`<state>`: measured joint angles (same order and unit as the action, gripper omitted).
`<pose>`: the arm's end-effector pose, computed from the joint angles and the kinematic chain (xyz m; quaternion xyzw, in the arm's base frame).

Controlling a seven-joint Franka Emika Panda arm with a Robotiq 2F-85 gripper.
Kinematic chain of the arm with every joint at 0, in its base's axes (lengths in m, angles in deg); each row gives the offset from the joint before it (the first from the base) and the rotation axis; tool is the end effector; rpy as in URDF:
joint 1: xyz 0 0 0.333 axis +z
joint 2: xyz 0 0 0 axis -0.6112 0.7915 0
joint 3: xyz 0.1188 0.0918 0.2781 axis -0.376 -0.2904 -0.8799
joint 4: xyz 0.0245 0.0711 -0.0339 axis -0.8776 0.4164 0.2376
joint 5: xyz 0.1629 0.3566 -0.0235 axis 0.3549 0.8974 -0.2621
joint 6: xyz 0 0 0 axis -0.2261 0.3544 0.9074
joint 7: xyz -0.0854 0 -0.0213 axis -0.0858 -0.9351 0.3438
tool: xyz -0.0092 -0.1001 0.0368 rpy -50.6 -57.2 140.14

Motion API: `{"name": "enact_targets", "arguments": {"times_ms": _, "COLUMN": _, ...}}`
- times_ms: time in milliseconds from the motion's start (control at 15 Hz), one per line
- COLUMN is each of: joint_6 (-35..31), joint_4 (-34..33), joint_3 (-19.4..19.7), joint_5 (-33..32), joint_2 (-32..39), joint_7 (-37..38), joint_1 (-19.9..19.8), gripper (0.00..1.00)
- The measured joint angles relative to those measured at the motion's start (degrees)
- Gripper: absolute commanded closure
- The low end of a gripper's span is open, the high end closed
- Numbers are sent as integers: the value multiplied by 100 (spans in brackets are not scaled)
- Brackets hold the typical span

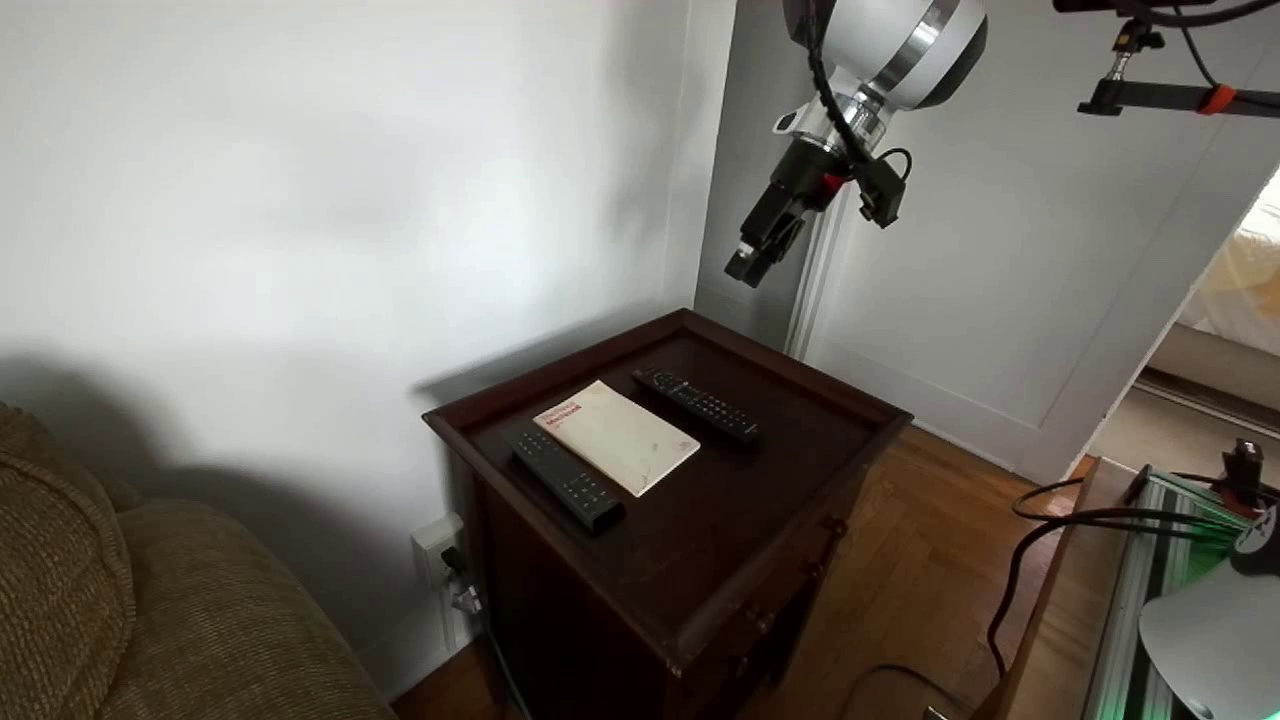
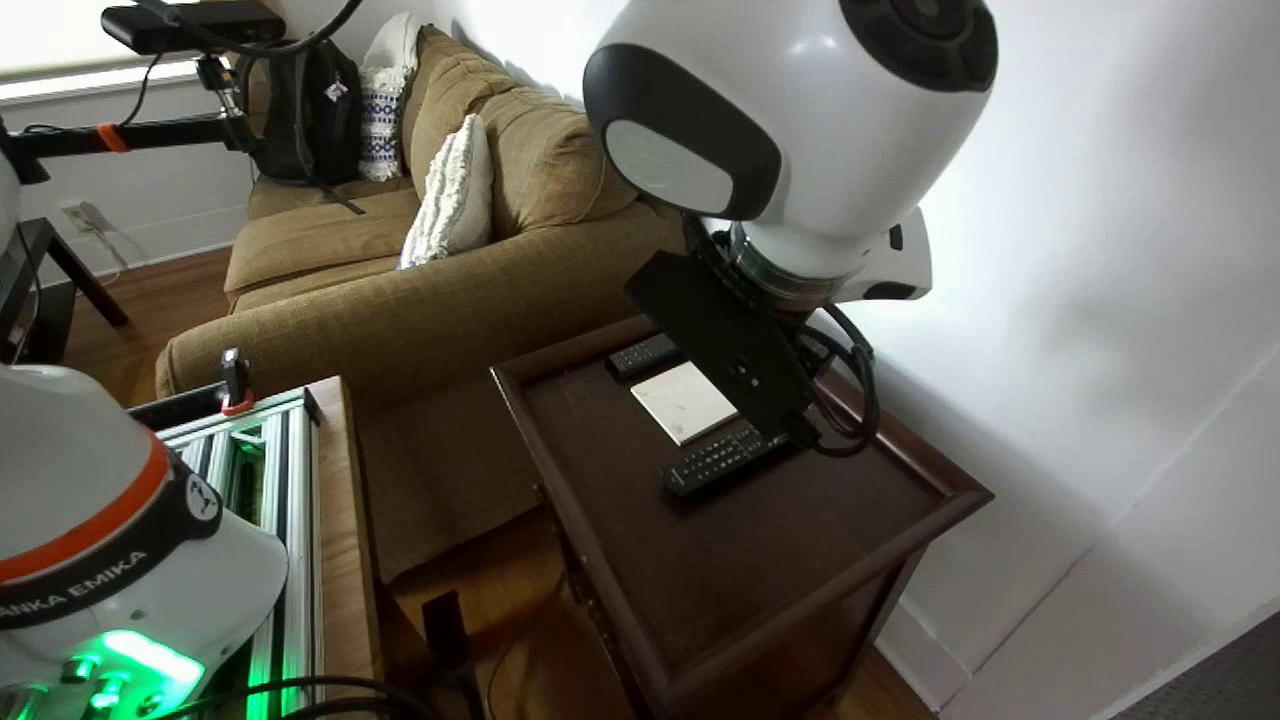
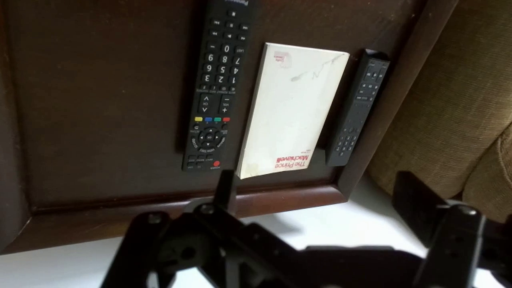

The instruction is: Flip the black remote control over on the table

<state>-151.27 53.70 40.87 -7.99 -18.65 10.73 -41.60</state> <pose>0.4866 -0.1193 0.2527 -0.9570 -0.1327 -0.1146 0.2311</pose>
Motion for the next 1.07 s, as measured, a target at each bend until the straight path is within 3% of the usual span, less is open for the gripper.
{"name": "enact_targets", "arguments": {"times_ms": 200, "joint_6": -241, "joint_4": -54, "joint_3": -275, "joint_5": 394, "joint_2": 305, "joint_7": -360, "joint_1": -154, "gripper": 0}}
{"name": "enact_targets", "arguments": {"times_ms": 533, "joint_6": -325, "joint_4": -250, "joint_3": -421, "joint_5": 422, "joint_2": 932, "joint_7": -396, "joint_1": -305, "gripper": 0}}
{"name": "enact_targets", "arguments": {"times_ms": 1067, "joint_6": -324, "joint_4": -1008, "joint_3": -571, "joint_5": 245, "joint_2": 2051, "joint_7": 237, "joint_1": -419, "gripper": 0}}
